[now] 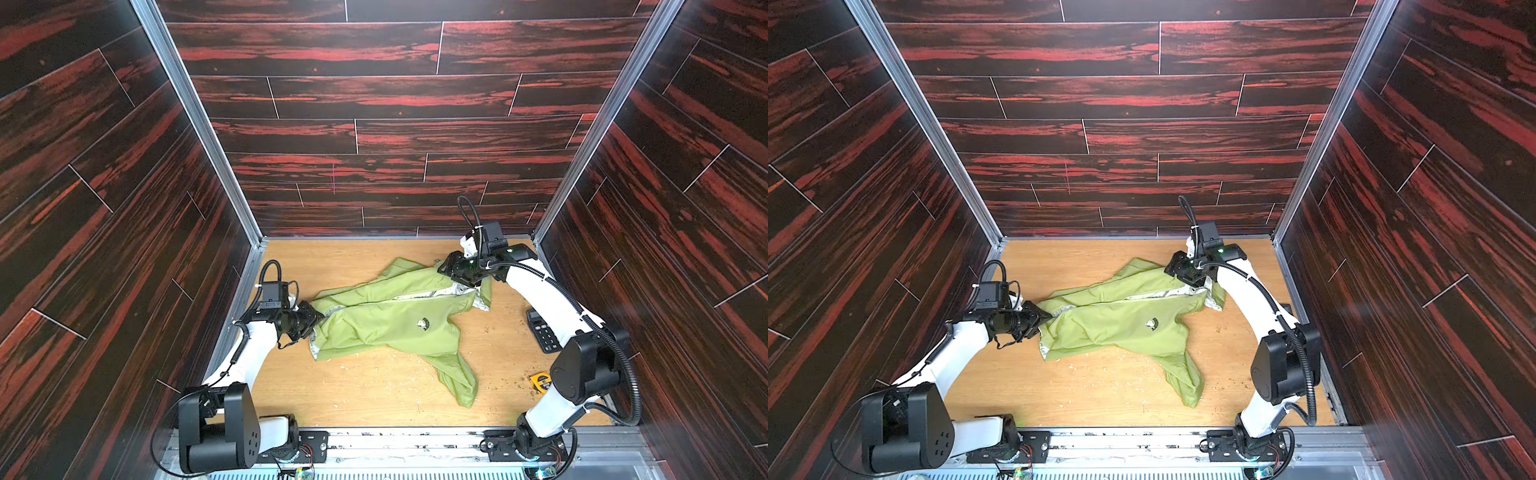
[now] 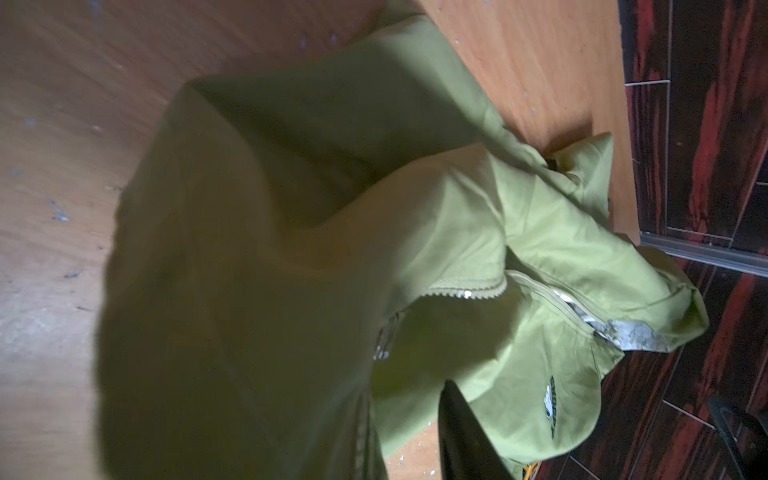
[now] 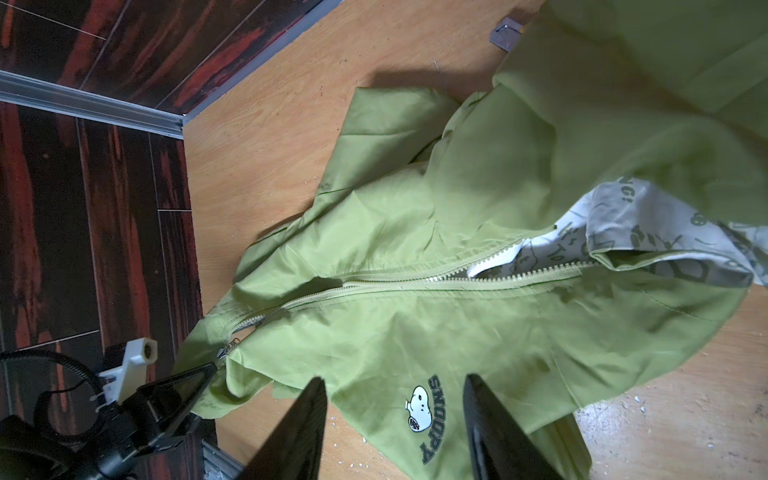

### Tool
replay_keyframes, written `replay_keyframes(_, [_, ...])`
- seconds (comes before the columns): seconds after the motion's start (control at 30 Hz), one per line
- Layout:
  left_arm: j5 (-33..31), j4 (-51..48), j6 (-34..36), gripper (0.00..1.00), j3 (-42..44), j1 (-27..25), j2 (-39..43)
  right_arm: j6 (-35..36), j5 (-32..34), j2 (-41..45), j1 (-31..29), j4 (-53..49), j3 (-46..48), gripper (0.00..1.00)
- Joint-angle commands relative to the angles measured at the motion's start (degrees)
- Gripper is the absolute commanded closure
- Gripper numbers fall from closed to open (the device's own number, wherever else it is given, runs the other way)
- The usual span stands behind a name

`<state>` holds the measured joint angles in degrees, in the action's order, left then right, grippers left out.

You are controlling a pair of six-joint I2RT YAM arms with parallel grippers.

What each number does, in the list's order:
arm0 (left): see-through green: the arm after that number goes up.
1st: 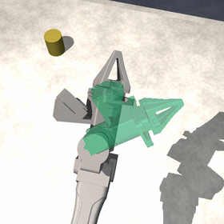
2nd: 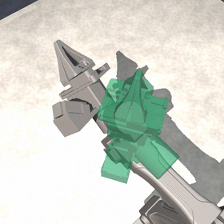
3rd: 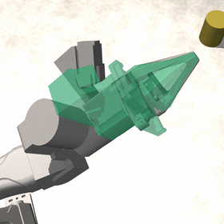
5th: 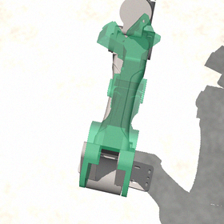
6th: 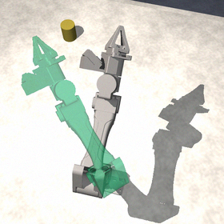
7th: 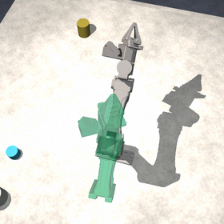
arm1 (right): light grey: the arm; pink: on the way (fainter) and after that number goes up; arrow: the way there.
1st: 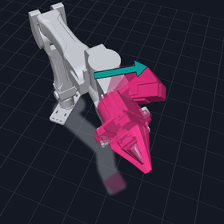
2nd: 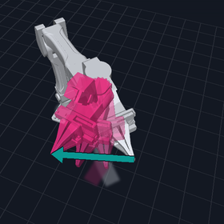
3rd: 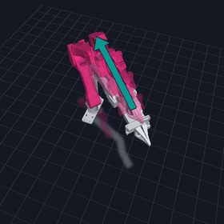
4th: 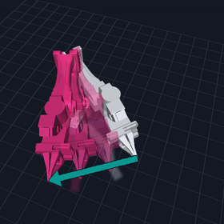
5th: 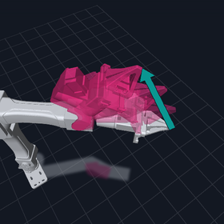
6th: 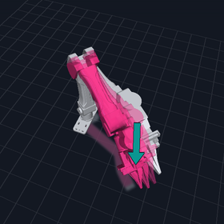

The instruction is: Zip up the jacket

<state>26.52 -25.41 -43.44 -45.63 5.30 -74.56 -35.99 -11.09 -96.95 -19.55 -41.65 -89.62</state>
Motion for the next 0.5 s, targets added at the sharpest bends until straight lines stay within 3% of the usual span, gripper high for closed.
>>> replay_keyframes(0.0, [-2.7, 2.7, -1.3, 0.63, 1.7, 0.3, -0.1, -0.4, -0.8, -0.9, -0.2, -1.4, -1.2, 0.44])
replay_keyframes(0.47, [-4.3, 6.2, -1.6, 0.67, 0.8, 0.3, -2.7, -0.9, -2.4, -0.2, -0.4, -1.5, -0.8, 0.44])
